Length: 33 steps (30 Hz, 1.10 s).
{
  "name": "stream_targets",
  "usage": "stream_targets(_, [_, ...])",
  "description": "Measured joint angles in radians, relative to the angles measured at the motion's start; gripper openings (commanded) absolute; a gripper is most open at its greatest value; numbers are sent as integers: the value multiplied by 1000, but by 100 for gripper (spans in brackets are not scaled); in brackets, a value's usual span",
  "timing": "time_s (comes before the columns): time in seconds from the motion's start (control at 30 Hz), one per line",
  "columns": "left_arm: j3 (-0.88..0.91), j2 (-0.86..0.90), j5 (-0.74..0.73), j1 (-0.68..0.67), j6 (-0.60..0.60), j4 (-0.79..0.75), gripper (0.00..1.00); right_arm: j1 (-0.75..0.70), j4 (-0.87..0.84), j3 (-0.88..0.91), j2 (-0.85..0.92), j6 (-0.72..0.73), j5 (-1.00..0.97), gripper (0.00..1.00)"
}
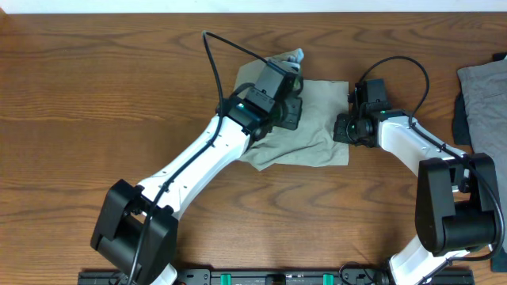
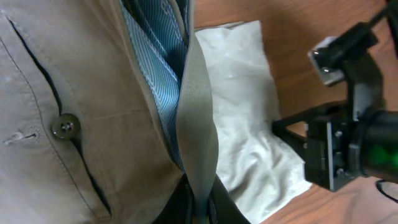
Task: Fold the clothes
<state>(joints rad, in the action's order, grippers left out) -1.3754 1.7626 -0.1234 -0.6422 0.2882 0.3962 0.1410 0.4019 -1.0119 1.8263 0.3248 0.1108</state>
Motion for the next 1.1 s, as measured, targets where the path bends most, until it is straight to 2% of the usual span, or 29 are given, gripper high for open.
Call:
stream_targets(0.6, [0, 0, 0, -29, 18, -17, 6, 0, 0, 0, 0, 0, 0, 1])
stream_targets(0.83, [-49, 1, 0, -31, 27, 70, 6, 0, -2, 1, 0, 0, -1, 1])
stream_targets(1.1, [-84, 1, 4, -49, 30, 74, 6, 7, -3, 1, 0, 0, -9, 1])
